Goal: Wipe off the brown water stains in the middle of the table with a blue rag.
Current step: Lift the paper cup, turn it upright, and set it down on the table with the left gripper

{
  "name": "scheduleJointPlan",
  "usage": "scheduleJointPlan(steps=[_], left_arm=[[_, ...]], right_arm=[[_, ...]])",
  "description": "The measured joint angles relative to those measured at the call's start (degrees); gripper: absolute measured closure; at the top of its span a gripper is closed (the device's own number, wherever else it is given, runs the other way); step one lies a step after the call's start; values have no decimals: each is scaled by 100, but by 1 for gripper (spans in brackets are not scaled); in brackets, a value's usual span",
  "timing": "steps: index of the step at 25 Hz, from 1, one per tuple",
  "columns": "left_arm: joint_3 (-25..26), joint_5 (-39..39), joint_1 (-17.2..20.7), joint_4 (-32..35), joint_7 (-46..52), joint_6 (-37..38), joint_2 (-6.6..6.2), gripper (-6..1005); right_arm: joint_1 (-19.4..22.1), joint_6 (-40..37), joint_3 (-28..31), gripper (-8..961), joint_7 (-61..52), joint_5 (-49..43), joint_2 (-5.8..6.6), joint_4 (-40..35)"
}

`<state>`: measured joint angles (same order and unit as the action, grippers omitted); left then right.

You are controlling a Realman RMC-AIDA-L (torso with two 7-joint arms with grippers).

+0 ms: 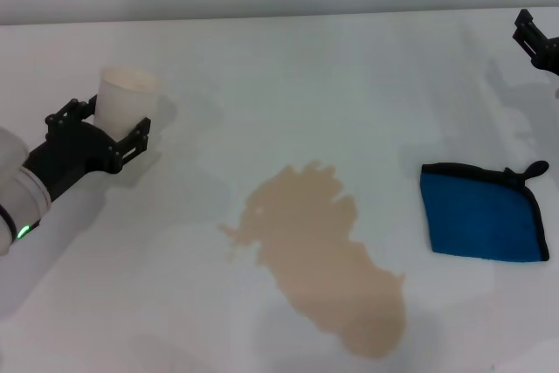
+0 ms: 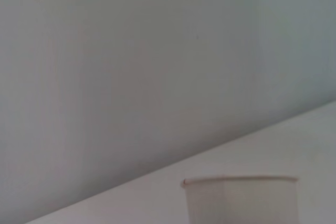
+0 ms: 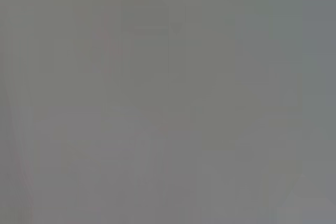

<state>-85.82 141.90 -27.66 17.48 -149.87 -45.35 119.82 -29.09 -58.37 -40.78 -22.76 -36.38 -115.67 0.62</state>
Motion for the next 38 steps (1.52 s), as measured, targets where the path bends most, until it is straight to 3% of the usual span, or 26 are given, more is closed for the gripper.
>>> scheduleJointPlan(steps=[38], left_arm=[[-106, 300, 147, -286, -10, -306, 45, 224]], right_arm=[[0, 2, -1, 89, 0, 0, -18, -46]])
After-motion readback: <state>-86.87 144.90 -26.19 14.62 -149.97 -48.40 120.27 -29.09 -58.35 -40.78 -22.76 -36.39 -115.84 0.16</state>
